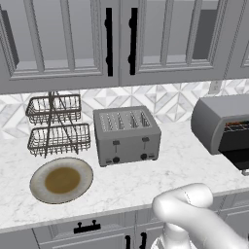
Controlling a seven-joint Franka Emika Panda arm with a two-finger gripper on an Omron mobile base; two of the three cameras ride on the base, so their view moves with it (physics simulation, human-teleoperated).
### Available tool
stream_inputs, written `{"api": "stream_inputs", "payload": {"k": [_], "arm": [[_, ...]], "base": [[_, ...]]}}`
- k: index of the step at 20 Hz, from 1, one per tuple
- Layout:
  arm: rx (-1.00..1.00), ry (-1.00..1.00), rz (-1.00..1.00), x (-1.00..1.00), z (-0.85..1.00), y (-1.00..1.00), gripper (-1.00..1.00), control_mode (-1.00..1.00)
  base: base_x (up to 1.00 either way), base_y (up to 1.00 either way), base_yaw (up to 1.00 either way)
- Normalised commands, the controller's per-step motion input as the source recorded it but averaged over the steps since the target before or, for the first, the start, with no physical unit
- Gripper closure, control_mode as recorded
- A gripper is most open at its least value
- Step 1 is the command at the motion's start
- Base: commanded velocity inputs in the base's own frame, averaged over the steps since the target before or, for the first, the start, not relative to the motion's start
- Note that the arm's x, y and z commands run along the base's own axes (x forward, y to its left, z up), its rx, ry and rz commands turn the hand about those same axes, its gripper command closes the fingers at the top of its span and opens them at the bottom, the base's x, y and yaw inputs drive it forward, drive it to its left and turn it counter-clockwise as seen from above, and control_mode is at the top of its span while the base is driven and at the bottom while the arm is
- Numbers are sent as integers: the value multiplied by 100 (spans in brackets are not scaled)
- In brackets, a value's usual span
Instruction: Pick up the kebab skewer and baguette bread, and place them inside the toaster oven. Close the toaster oven door and start by setting the timer.
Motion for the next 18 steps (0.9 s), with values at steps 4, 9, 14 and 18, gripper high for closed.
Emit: {"api": "stream_inputs", "payload": {"k": [4, 9, 14, 18], "arm": [[-2, 0, 0, 0, -55, -25, -100, -100], [-3, 0, 0, 7, -20, -8, -100, -100], [-5, 0, 1, 16, 0, 0, -100, -100], [-10, 0, 0, 11, 0, 0, -100, -100]], "base": [[0, 0, 0], [0, 0, 0], [0, 0, 0], [0, 0, 0]]}}
